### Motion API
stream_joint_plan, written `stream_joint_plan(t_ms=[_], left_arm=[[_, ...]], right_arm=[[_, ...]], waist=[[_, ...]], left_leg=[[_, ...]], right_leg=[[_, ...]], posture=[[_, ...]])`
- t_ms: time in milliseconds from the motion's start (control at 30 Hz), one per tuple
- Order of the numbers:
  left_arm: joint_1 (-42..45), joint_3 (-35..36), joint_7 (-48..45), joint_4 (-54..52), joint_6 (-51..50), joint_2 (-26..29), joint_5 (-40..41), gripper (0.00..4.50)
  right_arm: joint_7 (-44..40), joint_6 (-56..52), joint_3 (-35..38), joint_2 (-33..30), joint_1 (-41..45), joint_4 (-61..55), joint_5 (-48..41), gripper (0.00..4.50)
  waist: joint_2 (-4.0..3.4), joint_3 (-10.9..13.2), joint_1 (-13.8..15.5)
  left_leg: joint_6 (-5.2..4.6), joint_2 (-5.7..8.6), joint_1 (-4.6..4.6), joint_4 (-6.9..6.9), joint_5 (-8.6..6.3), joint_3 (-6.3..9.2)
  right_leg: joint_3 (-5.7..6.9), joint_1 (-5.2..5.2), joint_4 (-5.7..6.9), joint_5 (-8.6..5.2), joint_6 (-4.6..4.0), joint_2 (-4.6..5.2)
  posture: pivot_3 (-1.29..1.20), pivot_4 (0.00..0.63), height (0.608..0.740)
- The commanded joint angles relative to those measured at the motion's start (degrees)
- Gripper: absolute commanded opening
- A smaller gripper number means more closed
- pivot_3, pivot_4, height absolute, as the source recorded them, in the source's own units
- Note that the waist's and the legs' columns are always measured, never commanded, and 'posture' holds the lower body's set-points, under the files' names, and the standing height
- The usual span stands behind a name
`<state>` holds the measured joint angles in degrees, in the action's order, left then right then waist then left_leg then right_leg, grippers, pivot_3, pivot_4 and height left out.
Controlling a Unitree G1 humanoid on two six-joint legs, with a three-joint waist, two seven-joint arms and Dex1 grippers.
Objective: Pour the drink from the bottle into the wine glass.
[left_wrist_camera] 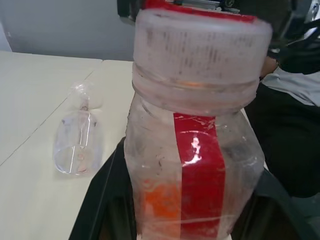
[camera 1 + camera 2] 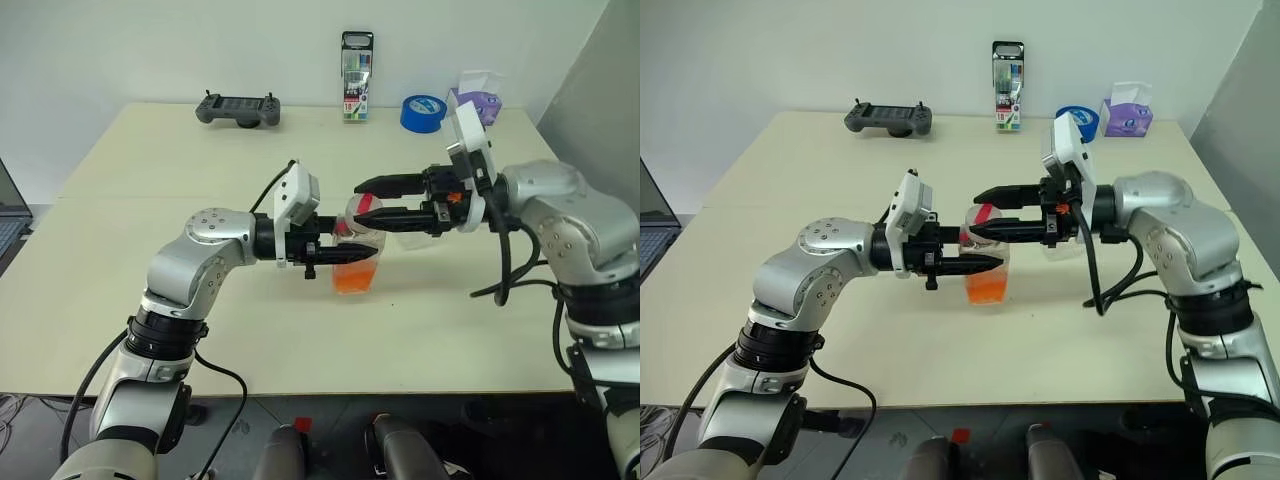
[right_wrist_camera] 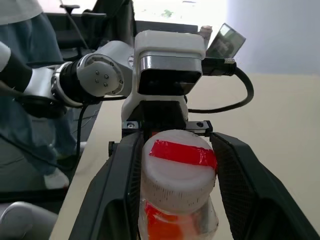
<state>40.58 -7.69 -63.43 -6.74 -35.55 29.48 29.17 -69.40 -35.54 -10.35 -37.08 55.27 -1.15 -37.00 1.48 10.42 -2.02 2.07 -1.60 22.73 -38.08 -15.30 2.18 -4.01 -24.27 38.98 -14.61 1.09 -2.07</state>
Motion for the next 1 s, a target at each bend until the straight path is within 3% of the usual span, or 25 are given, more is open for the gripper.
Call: stream_joint_plan(t_ms=[33,133,233,367,433,633,833,1000], left_arm=[[1.12,2.68,0.68,-2.74,0.48,-0.64,2.56,1.8],[0.52,3.38,1.99,-3.06,0.2,-0.69,2.5,1.8],[-0.57,4.36,3.67,-3.73,-0.18,-0.42,2.78,1.8],[-1.15,5.15,5.51,-3.67,-0.22,-0.59,2.78,1.8],[-1.01,5.01,5.91,-3.34,-0.04,-0.73,2.61,1.8],[0.62,3.92,6.19,-1.91,0.31,-1.55,1.95,1.8],[1.9,3.43,5.85,-1.11,0.35,-1.96,1.86,1.8],[2.21,3.3,5.36,-0.63,0.58,-1.78,1.68,1.8]], right_arm=[[-1.6,-4.54,2.79,-2.63,2.16,3.02,-0.33,2.52],[-0.87,-8.58,5.22,-4.75,0.46,0.21,-2.38,3.56],[6.13,-13.8,10.8,-6.06,-4.86,-7.4,-5.17,4.48],[18.44,-18.99,16.3,-2.81,-11.58,-19.17,-8.91,4.48],[26.72,-20.02,17.33,2.07,-13.64,-24.6,-10.01,4.48],[43.67,-15.93,13.05,13.72,-15.15,-30.13,-1.8,4.48],[48.14,-14.97,10.91,17.85,-15.64,-30.99,0.08,4.48],[47.75,-14.36,11.62,16.25,-16.64,-30.57,0.38,4.48]], waist=[[0.0,0.0,0.15],[-0.01,0.02,0.31],[-0.01,0.02,0.41],[-0.01,0.02,0.36],[-0.02,0.02,0.08],[-0.04,0.03,0.09],[-0.04,0.03,0.15],[-0.05,0.03,0.15]], left_leg=[[0.0,0.0,0.02,0.0,0.0,0.04],[0.0,0.0,0.11,-0.02,0.0,0.07],[0.0,0.0,0.15,-0.03,0.0,0.07],[0.01,-0.01,0.18,-0.03,0.0,0.06],[0.01,0.01,0.15,-0.07,0.0,0.04],[0.01,0.04,0.06,-0.06,0.02,0.09],[0.02,0.01,0.12,-0.05,0.02,0.06],[0.02,0.05,0.13,-0.05,0.02,0.03]], right_leg=[[0.03,0.0,0.0,0.04,-0.06,0.0],[0.06,-0.02,-0.01,0.16,-0.27,0.12],[0.04,-0.01,-0.06,0.16,-0.26,0.26],[0.0,-0.01,-0.07,0.14,-0.24,0.35],[-0.03,-0.02,0.02,0.14,-0.24,0.33],[0.02,-0.01,0.06,-0.02,0.04,0.08],[-0.02,-0.02,0.01,0.06,-0.11,0.22],[-0.03,-0.01,-0.01,0.14,-0.24,0.26]], posture=[[0.0,0.15,0.74],[0.0,0.15,0.74],[0.0,0.15,0.74],[0.0,0.15,0.74],[0.0,0.15,0.74],[0.0,0.15,0.74],[0.0,0.15,0.74],[0.0,0.15,0.74]])
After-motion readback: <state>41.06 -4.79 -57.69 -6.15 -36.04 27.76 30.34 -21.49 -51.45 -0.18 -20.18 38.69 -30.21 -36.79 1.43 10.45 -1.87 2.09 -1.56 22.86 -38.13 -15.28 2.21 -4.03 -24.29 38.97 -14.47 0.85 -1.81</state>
